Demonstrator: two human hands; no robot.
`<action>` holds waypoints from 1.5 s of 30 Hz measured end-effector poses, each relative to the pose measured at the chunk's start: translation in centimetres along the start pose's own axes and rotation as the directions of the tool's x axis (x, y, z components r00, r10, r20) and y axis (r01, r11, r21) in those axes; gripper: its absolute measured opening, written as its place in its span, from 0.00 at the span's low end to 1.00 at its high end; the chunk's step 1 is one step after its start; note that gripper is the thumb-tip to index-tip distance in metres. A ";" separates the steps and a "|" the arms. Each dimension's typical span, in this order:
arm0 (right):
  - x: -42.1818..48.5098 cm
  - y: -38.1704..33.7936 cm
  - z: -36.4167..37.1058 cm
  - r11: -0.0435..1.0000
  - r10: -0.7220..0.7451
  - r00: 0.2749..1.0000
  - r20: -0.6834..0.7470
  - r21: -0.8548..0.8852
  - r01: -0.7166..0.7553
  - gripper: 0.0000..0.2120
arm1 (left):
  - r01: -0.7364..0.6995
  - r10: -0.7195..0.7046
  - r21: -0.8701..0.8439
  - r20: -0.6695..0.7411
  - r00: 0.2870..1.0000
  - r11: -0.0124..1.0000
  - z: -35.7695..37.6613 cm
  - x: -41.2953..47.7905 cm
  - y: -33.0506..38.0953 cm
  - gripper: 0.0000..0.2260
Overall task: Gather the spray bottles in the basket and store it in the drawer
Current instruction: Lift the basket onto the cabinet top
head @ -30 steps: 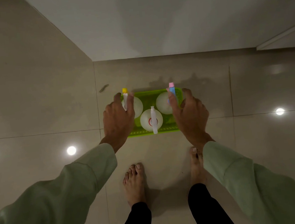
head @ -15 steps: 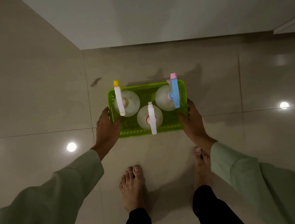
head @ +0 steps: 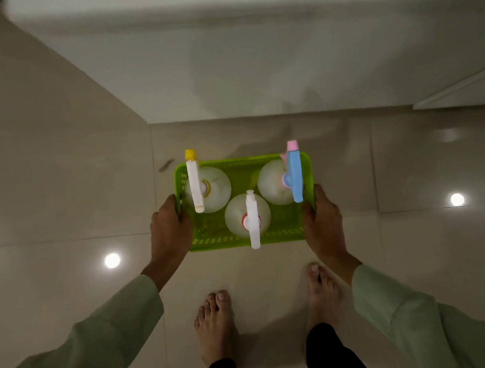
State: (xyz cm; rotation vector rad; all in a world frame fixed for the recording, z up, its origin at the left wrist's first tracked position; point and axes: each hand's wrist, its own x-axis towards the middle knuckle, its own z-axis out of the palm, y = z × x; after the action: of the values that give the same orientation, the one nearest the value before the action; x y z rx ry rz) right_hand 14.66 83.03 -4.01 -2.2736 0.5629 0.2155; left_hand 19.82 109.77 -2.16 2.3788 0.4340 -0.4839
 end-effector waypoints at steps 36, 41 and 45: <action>16.3 -28.2 -27.6 0.999 0.021 0.998 0.060 0.030 -0.023 0.11 | 0.043 -0.051 -0.073 -0.099 0.994 0.996 -23.1 7.6 33.1 0.11; 17.3 -28.2 -27.5 0.990 0.040 0.996 0.080 0.135 -0.050 0.09 | 0.031 -0.048 -0.143 -0.116 0.992 0.989 -23.2 8.1 33.2 0.15; 14.7 -26.6 -27.5 0.930 0.050 0.999 -0.012 0.365 -0.042 0.26 | -0.032 -0.066 -0.361 -0.256 0.964 0.932 -22.0 4.3 31.8 0.20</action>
State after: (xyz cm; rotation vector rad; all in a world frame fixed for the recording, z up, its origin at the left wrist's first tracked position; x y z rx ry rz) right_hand 39.44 74.41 27.47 -1.9048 0.6130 0.0989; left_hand 42.07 102.10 28.86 2.0818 0.6078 -0.0771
